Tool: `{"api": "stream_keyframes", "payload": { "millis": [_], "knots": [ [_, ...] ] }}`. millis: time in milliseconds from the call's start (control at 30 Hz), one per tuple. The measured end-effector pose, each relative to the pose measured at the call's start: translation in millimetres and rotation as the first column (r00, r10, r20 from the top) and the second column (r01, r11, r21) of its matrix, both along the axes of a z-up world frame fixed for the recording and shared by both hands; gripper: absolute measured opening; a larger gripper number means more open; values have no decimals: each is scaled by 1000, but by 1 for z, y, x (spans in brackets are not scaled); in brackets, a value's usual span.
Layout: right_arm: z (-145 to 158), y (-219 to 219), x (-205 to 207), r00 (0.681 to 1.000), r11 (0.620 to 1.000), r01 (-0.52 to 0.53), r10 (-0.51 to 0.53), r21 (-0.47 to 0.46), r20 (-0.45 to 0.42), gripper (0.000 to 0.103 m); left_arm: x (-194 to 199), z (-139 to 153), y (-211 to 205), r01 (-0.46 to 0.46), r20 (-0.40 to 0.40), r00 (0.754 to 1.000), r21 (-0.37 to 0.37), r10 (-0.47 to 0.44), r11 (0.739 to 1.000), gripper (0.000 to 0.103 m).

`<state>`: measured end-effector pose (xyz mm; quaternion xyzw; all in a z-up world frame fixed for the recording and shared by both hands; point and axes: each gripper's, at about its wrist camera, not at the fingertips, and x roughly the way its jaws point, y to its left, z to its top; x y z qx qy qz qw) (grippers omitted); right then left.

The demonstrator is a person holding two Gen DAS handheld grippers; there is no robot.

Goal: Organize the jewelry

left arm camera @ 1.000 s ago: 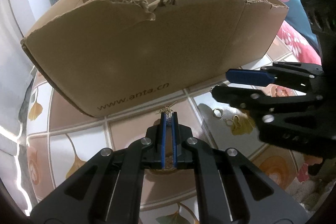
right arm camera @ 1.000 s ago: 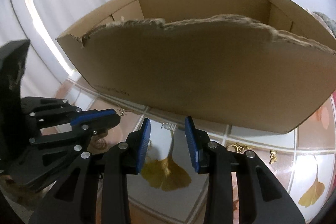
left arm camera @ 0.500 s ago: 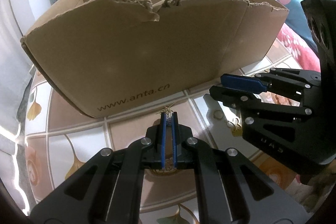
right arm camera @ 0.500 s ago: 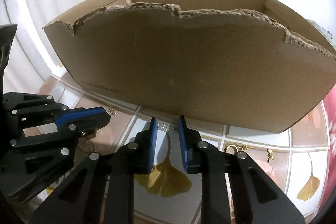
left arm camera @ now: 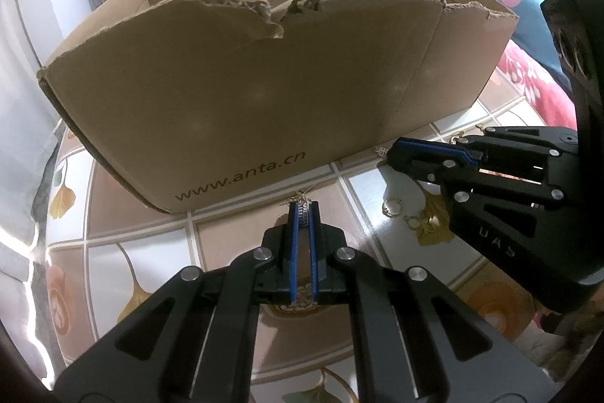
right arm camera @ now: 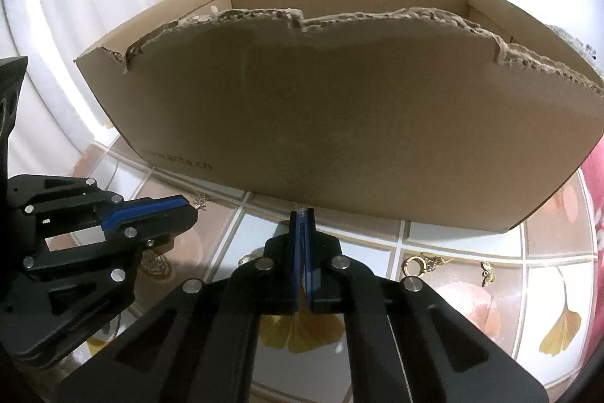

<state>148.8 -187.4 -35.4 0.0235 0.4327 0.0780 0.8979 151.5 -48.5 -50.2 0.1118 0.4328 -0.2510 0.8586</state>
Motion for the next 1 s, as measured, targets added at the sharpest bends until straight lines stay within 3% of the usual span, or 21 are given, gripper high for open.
{"api": "stream_keyframes", "payload": {
  "millis": [400,667,833,1000],
  "knots": [
    [9,1,3,998,998,-58,58,-15,17,5,1,0,0,3,1,1000,0,-3,1000,4],
    [3,-3,18,995,995,-97,96,-13,-27,6,0,0,0,1,0,1000,-2,-1,1000,5],
    [6,-3,21,991,991,-130,129,-23,-41,19,0,0,0,2,-1,1000,-2,-2,1000,5],
    [8,-4,23,989,990,-139,139,-10,-47,20,0,0,0,2,0,1000,-2,-2,1000,5]
  ]
}}
